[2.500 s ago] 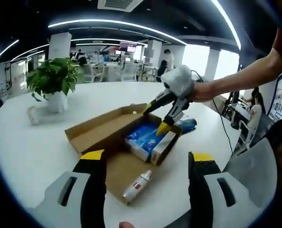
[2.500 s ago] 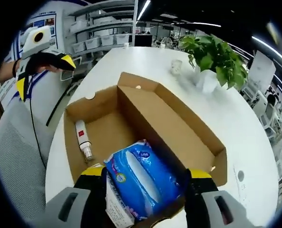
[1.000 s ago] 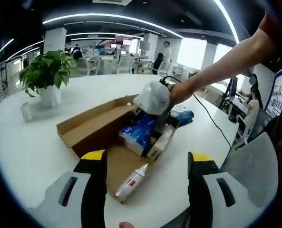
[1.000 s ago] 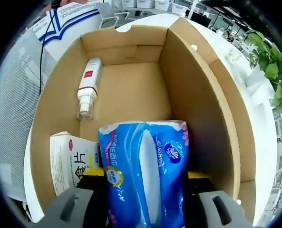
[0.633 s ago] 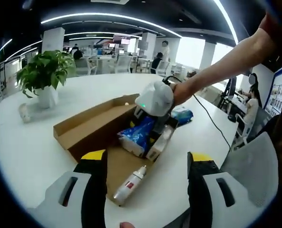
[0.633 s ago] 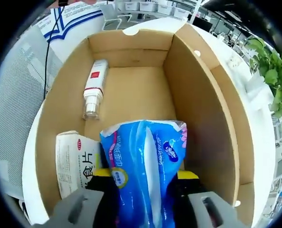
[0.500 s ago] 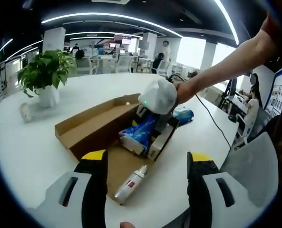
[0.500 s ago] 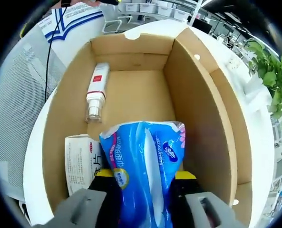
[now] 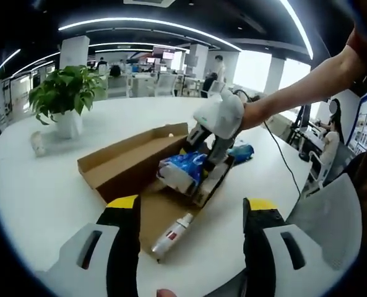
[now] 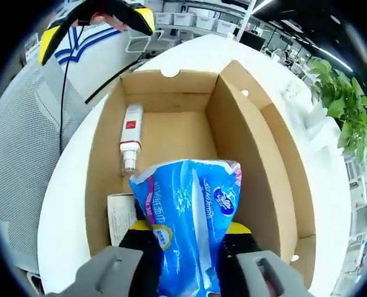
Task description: Operate the shoe box by opening the lid, removing the specified soft item, and placing it in the target area until the item is outside and the box remains undamaged.
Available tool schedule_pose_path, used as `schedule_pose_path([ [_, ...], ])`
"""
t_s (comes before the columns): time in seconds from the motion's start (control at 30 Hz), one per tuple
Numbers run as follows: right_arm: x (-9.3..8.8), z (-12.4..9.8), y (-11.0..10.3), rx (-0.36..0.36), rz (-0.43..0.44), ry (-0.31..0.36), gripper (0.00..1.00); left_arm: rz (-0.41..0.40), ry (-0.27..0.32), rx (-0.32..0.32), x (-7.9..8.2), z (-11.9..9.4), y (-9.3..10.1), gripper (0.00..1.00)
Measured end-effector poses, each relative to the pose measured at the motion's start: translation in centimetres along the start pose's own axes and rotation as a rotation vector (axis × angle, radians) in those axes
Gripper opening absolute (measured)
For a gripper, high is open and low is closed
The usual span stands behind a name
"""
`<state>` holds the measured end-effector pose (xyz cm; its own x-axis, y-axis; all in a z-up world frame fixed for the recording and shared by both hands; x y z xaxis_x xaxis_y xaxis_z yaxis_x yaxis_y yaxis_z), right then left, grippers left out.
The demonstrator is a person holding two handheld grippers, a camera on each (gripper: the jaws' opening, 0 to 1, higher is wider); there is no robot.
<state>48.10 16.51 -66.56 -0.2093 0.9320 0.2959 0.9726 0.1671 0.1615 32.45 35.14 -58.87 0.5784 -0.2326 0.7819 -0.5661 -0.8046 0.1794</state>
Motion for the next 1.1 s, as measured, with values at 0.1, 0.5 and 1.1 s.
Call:
schedule_pose_path([
  [0.1, 0.0, -0.6, 0.0, -0.020, -0.019, -0.002, 0.29, -0.005, 0.005, 0.003, -0.1, -0.2, 0.0, 0.67],
  [0.5, 0.0, -3.4, -0.2, -0.067, -0.017, 0.009, 0.29, 0.002, 0.022, 0.004, 0.0, -0.5, 0.6, 0.67],
  [1.1, 1.3, -7.4, -1.0, -0.124, -0.030, 0.030, 0.29, 0.029, 0.046, -0.008, 1.0, -0.9, 1.4, 0.67],
])
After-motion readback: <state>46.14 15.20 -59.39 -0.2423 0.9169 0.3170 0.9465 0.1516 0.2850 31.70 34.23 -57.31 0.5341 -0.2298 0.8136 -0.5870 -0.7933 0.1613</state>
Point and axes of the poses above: the point that each gripper's makers call its tool centre point, and the gripper's own axes: z roughly forward along the fingers, y roughly to its right, x roughly out of its top, the point moved 9 cm from there along -z, roughly backward along the fingers, and after that the axes turned 8 degrees about -y, right-handed, at the moved point
